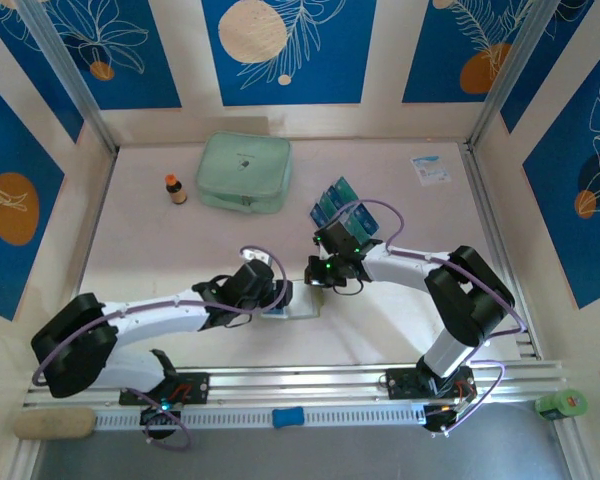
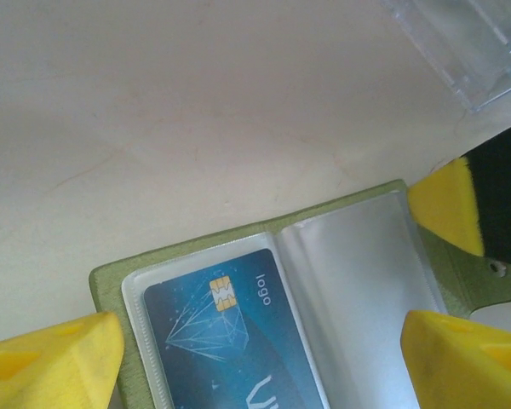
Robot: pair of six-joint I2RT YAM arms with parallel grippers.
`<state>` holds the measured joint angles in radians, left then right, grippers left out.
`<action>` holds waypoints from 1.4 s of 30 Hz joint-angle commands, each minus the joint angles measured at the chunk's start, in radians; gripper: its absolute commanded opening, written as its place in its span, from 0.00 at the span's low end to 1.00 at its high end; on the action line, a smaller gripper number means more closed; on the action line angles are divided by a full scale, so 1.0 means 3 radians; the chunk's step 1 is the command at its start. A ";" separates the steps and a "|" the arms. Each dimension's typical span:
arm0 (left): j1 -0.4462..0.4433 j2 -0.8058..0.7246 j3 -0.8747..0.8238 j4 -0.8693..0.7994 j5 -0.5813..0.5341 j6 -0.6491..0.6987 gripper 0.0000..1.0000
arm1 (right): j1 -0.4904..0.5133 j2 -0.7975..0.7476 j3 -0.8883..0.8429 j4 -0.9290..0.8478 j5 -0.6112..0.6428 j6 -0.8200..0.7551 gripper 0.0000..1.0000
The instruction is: Put the credit cards into the card holder
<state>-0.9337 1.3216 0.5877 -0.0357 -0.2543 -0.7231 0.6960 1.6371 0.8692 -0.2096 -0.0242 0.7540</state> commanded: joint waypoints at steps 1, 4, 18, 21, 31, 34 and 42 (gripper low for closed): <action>-0.0038 0.0085 0.0071 -0.0063 0.0019 0.0098 0.85 | 0.0001 0.0030 -0.0038 -0.0044 -0.0104 -0.0080 0.00; -0.0043 0.0143 0.0052 -0.0048 0.0019 0.0147 0.86 | 0.0003 0.0073 -0.0041 -0.0038 -0.0105 -0.0079 0.00; -0.0044 0.0221 -0.0057 0.0093 0.0045 0.0223 0.89 | 0.0236 0.0358 0.0007 0.0120 -0.0176 0.0057 0.00; -0.0046 0.0227 -0.0076 0.0108 0.0048 0.0222 0.89 | 0.0257 0.0362 0.0012 0.0144 -0.0171 0.0098 0.00; -0.0043 0.0321 -0.0143 0.0174 0.0058 0.0237 0.89 | 0.0227 0.0329 -0.0013 0.0197 -0.0211 0.0162 0.00; -0.0043 0.0357 -0.0160 0.0182 0.0055 0.0241 0.89 | 0.0218 0.0311 -0.0030 0.0223 -0.0234 0.0186 0.00; -0.0045 0.0411 -0.0199 0.0182 0.0035 0.0230 0.83 | 0.0136 0.0140 -0.0101 0.0259 -0.0266 0.0250 0.02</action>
<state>-0.9375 1.4246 0.5461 0.0193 -0.2493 -0.6697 0.7475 1.7115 0.8631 -0.1226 -0.0795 0.8131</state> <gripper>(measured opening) 0.837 0.054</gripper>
